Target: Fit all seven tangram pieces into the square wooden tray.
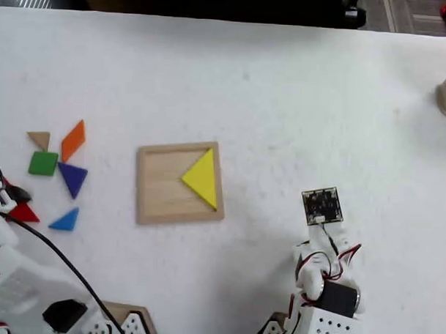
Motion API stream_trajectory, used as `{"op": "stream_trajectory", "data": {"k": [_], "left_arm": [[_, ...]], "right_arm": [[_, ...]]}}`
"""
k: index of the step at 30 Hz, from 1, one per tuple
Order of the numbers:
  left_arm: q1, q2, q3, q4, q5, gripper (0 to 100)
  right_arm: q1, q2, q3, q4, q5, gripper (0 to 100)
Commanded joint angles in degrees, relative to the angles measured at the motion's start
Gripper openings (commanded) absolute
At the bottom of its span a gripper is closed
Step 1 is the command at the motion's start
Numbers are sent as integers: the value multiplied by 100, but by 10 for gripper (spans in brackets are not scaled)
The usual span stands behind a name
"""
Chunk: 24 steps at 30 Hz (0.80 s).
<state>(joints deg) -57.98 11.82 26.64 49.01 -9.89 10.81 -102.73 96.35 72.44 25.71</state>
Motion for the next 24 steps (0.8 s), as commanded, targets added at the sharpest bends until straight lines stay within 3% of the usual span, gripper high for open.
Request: {"op": "stream_trajectory", "data": {"k": [1, 19, 24], "left_arm": [[101, -31, -202, 18, 79, 321], [101, -31, -193, 53, 105, 317], [101, -31, -202, 53, 79, 192]], "right_arm": [[31, -31, 53, 31, 62, 18], [31, -31, 53, 31, 62, 18], [31, -31, 53, 31, 62, 18]]}}
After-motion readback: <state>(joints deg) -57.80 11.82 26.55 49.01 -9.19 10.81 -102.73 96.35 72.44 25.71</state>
